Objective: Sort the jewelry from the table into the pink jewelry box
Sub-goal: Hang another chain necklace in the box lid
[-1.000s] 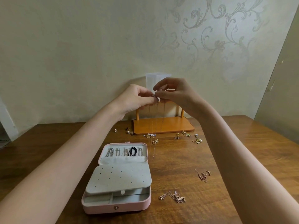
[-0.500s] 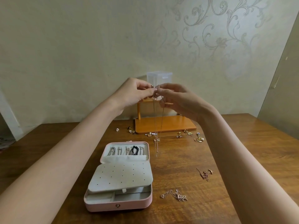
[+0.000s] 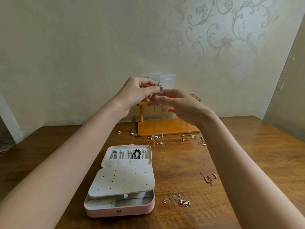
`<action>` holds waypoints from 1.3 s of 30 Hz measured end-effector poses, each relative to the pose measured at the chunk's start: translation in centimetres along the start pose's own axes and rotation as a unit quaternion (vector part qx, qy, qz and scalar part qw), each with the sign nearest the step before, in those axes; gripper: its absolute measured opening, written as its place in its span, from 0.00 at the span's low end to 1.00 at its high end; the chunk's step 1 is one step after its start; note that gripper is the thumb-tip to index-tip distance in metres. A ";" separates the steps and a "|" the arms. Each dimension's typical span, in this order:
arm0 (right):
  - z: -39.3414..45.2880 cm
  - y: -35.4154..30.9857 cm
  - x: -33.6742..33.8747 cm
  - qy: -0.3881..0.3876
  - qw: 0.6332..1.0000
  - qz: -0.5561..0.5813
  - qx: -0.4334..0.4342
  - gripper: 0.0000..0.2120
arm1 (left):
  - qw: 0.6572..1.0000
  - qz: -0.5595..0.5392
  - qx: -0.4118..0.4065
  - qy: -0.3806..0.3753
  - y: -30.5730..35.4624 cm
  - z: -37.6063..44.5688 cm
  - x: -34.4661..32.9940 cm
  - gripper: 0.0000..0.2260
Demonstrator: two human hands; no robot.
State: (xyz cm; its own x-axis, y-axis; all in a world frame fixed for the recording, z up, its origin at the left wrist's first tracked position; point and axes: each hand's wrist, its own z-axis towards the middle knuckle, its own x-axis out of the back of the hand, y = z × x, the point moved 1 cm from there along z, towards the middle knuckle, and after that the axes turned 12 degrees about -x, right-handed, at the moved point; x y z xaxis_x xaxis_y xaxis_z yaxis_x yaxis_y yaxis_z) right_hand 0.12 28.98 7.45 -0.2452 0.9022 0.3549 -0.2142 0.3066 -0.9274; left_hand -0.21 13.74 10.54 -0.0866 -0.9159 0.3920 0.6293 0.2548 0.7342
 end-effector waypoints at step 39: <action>7.3 0.2 -2.1 0.051 0.869 -0.492 -0.022 0.07 | 0.925 0.196 0.072 -0.319 -15.3 -5.4 0.8 0.08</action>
State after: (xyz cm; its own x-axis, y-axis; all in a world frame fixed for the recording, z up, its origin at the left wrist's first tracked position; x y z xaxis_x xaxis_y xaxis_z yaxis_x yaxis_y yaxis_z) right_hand -6.28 24.89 7.37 0.1214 0.2187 0.9682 -0.2361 0.9538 -0.1858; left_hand -5.74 7.44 -3.34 -0.3410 -0.3877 0.8564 0.6026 0.6091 0.5157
